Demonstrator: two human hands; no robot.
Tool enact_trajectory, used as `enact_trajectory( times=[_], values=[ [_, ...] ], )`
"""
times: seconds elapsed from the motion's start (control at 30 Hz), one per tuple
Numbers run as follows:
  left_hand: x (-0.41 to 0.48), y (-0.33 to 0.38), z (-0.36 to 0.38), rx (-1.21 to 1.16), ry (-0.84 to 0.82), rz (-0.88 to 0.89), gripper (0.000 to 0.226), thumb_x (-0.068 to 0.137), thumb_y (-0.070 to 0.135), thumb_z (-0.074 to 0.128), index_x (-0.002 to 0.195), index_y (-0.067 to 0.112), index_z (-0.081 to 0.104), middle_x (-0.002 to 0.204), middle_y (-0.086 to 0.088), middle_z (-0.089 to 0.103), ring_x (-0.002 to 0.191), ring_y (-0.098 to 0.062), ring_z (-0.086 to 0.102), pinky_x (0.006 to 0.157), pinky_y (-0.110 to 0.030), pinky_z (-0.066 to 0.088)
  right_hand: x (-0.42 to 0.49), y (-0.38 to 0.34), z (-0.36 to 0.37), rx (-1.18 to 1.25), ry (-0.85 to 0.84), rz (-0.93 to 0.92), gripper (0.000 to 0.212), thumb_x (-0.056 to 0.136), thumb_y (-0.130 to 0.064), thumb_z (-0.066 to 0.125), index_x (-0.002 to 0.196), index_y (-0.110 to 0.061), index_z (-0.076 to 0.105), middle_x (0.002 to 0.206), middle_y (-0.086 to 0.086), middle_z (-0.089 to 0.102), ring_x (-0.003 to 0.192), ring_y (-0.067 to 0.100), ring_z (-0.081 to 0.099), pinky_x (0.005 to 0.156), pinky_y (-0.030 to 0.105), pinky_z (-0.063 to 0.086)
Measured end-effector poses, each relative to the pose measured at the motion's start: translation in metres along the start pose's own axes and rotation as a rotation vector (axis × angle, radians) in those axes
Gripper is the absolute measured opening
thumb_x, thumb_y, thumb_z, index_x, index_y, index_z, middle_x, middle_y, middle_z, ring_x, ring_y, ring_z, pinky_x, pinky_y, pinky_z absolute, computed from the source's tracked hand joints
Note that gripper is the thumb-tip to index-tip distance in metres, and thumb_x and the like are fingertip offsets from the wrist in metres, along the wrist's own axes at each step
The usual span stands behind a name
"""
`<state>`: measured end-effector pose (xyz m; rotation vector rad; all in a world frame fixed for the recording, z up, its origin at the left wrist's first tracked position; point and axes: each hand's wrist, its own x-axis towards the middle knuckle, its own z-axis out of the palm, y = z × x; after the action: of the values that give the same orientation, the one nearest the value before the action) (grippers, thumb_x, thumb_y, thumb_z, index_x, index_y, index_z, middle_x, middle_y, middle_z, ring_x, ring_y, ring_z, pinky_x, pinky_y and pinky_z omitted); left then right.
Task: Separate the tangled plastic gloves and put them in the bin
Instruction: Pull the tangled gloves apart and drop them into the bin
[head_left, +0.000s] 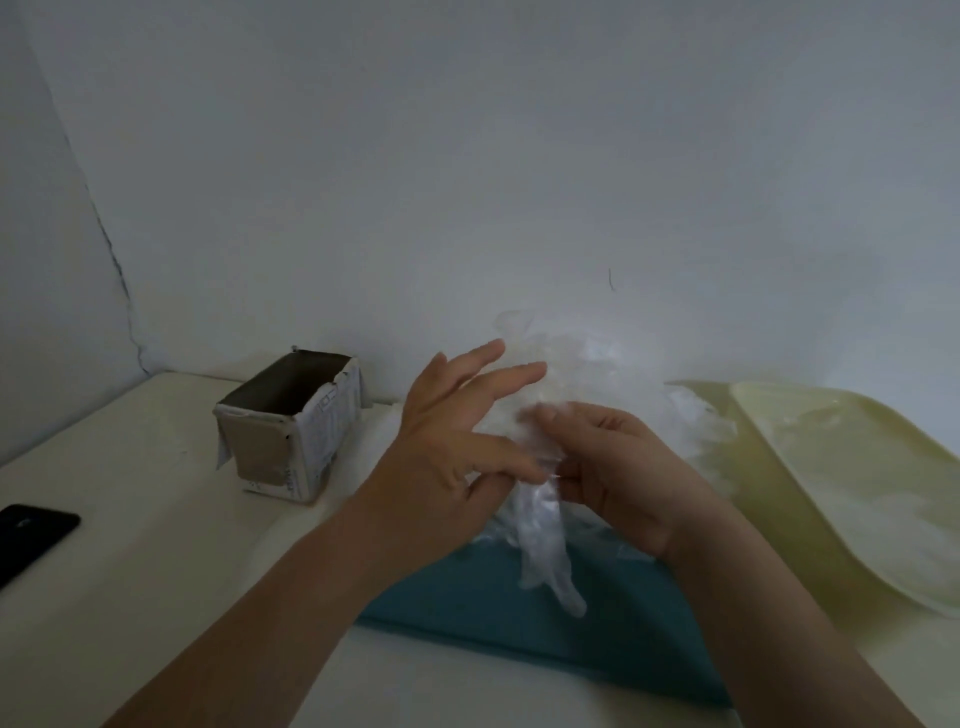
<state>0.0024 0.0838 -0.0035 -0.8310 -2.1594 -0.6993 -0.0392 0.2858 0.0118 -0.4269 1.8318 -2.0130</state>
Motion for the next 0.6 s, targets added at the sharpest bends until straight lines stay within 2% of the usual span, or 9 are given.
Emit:
enact_trajectory(
  times=[0.07, 0.13, 0.2, 0.23, 0.27, 0.33, 0.4, 0.5, 0.6],
  values=[
    [0.0, 0.002, -0.003, -0.064, 0.017, -0.166, 0.052, 0.091, 0.001, 0.072, 0.129, 0.037, 0.07, 0.164, 0.015, 0.039, 0.157, -0.013, 0.026, 0.126, -0.041, 0.026, 0.002, 0.002, 0.0, 0.02, 0.078, -0.046, 0.033, 0.087, -0.025, 0.072, 0.106, 0.002, 0.075, 0.091, 0.018, 0.074, 0.084, 0.034, 0.067, 0.084, 0.046, 0.055],
    [0.0, 0.001, -0.007, -0.236, 0.123, -0.494, 0.062, 0.092, 0.014, 0.074, 0.143, 0.044, 0.055, 0.158, 0.027, 0.041, 0.15, 0.0, 0.034, 0.118, -0.022, 0.033, 0.004, 0.003, -0.002, 0.037, 0.133, -0.077, 0.029, 0.086, -0.024, 0.072, 0.103, -0.001, 0.077, 0.091, 0.019, 0.075, 0.086, 0.037, 0.068, 0.084, 0.048, 0.056],
    [0.004, -0.001, -0.013, -0.589, 0.178, -0.85, 0.064, 0.082, 0.046, 0.083, 0.141, 0.046, 0.056, 0.148, 0.025, 0.054, 0.139, 0.0, 0.049, 0.113, -0.029, 0.041, 0.004, 0.002, -0.001, 0.065, 0.112, -0.096, 0.026, 0.089, -0.023, 0.069, 0.104, -0.004, 0.076, 0.093, 0.021, 0.075, 0.086, 0.038, 0.069, 0.081, 0.046, 0.057],
    [0.004, -0.005, -0.013, -0.804, 0.154, -0.967, 0.07, 0.076, 0.056, 0.086, 0.139, 0.039, 0.061, 0.144, 0.016, 0.061, 0.134, -0.007, 0.057, 0.113, -0.038, 0.045, 0.003, 0.001, 0.0, 0.074, 0.097, -0.099, 0.025, 0.091, -0.022, 0.067, 0.105, -0.004, 0.075, 0.094, 0.022, 0.075, 0.085, 0.038, 0.071, 0.08, 0.046, 0.057],
    [0.004, -0.008, -0.013, -0.953, 0.093, -1.033, 0.07, 0.075, 0.055, 0.089, 0.136, 0.028, 0.066, 0.138, 0.005, 0.068, 0.129, -0.016, 0.064, 0.112, -0.045, 0.048, 0.002, 0.0, 0.001, 0.081, 0.084, -0.099, 0.024, 0.093, -0.022, 0.065, 0.107, -0.005, 0.075, 0.094, 0.022, 0.075, 0.083, 0.037, 0.072, 0.08, 0.046, 0.058],
    [0.003, -0.007, -0.012, -1.005, 0.011, -1.016, 0.05, 0.08, 0.036, 0.087, 0.12, 0.008, 0.075, 0.116, -0.013, 0.077, 0.111, -0.03, 0.073, 0.1, -0.048, 0.058, 0.002, 0.0, 0.002, 0.092, 0.074, -0.101, 0.022, 0.096, -0.021, 0.062, 0.106, -0.007, 0.075, 0.093, 0.02, 0.074, 0.079, 0.035, 0.071, 0.081, 0.047, 0.057],
    [0.004, -0.003, -0.011, -0.95, 0.072, -0.99, 0.031, 0.085, 0.023, 0.079, 0.106, 0.0, 0.077, 0.093, -0.017, 0.077, 0.085, -0.03, 0.074, 0.078, -0.04, 0.064, 0.004, 0.001, 0.001, 0.076, 0.108, -0.109, 0.02, 0.099, -0.021, 0.062, 0.104, -0.007, 0.076, 0.09, 0.02, 0.074, 0.068, 0.032, 0.066, 0.073, 0.043, 0.057],
    [0.004, -0.007, -0.015, -0.897, 0.19, -1.02, 0.015, 0.095, 0.017, 0.073, 0.103, 0.005, 0.077, 0.082, -0.01, 0.074, 0.06, -0.017, 0.062, 0.051, -0.027, 0.052, 0.005, 0.002, -0.003, -0.094, 0.25, -0.15, 0.017, 0.099, -0.022, 0.066, 0.1, -0.009, 0.077, 0.073, 0.014, 0.071, 0.049, 0.024, 0.049, 0.049, 0.028, 0.045],
    [0.003, -0.017, -0.025, -0.809, 0.298, -1.06, 0.008, 0.096, 0.018, 0.073, 0.097, 0.012, 0.078, 0.077, -0.003, 0.072, 0.048, -0.01, 0.049, 0.045, -0.023, 0.04, 0.002, -0.001, -0.006, -0.272, 0.351, -0.182, 0.015, 0.101, -0.023, 0.064, 0.101, -0.013, 0.076, 0.069, 0.01, 0.071, 0.042, 0.022, 0.046, 0.041, 0.027, 0.042]
  ],
)
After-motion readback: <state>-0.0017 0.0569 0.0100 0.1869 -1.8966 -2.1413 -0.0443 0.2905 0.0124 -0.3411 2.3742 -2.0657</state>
